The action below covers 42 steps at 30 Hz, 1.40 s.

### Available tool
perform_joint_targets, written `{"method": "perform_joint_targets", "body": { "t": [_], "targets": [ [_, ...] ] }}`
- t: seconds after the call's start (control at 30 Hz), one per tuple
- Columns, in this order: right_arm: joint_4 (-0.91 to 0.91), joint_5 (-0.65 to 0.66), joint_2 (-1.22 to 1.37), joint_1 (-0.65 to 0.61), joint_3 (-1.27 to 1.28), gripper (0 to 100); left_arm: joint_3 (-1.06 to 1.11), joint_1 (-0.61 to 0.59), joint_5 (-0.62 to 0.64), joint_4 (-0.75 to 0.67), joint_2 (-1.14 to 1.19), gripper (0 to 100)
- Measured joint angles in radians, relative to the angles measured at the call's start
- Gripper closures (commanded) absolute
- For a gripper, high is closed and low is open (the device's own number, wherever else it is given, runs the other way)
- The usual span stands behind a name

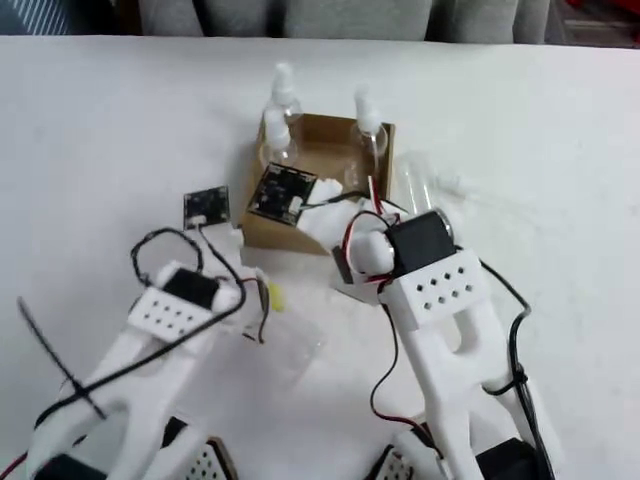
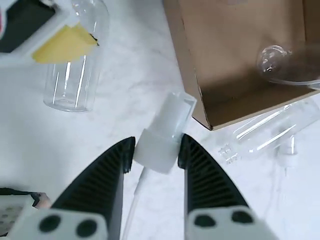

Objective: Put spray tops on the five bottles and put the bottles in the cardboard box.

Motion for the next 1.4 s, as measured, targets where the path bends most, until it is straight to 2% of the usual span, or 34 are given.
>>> {"method": "perform_joint_targets", "body": {
  "t": [0.07, 0.13, 0.27, 0.5, 0.67, 0.77, 0.9, 1.03, 1.23, 1.4],
  "targets": [
    [0.0, 0.006, 0.0, 0.0, 0.0, 98.2, -0.028, 0.0, 0.009, 0.031, 0.054, 63],
    [0.0, 0.006, 0.0, 0.0, 0.0, 98.2, -0.035, 0.002, 0.014, 0.051, 0.094, 64],
    [-0.012, 0.029, 0.0, 0.0, 0.0, 98.2, -0.037, 0.009, 0.015, 0.054, 0.152, 72],
    [-0.051, 0.043, 0.0, 0.0, 0.061, 98.2, -0.04, -0.014, 0.015, -0.081, 0.29, 81],
    [-0.118, 0.044, 0.0, 0.0, 0.144, 98.2, -0.077, -0.032, 0.015, -0.092, 0.342, 97],
    [-0.124, 0.043, 0.0, 0.0, 0.17, 98.2, -0.086, -0.032, 0.009, -0.092, 0.347, 96],
    [-0.123, 0.043, 0.0, 0.0, 0.181, 98.2, -0.086, -0.06, -0.106, -0.094, 0.342, 98],
    [-0.11, 0.023, 0.0, 0.0, 0.181, 98.2, -0.084, -0.092, -0.261, -0.032, 0.281, 98],
    [-0.118, -0.135, 0.0, 0.0, 0.181, 98.2, -0.068, -0.092, -0.512, 0.009, 0.075, 98],
    [-0.149, -0.345, -0.032, 0.015, 0.166, 98.1, 0.02, -0.092, -0.549, -0.046, -0.141, 97]
  ]
}}
